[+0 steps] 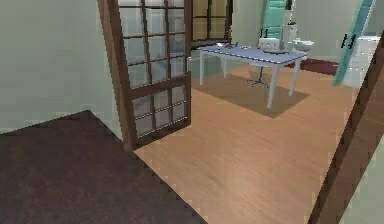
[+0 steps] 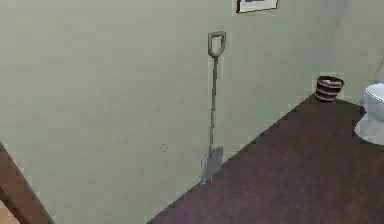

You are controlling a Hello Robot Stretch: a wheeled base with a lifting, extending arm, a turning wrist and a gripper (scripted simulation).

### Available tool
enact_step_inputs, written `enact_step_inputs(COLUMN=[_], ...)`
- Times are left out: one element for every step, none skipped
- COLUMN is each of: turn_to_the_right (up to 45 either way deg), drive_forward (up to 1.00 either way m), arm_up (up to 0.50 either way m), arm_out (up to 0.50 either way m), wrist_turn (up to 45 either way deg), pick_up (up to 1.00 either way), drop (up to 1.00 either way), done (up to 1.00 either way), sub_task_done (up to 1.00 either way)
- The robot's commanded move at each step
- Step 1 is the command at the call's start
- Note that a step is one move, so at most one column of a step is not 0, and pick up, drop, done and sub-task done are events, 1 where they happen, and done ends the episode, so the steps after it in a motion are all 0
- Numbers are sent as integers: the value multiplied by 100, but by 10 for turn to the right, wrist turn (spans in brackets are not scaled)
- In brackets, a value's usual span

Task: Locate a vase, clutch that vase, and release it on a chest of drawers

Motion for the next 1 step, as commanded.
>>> enact_step_inputs(turn_to_the_right=[0], drive_forward=[50], arm_up=[0], arm_out=[0], wrist_turn=[0], pick_up=[0], drop=[0], done=[0], sub_task_done=[0])
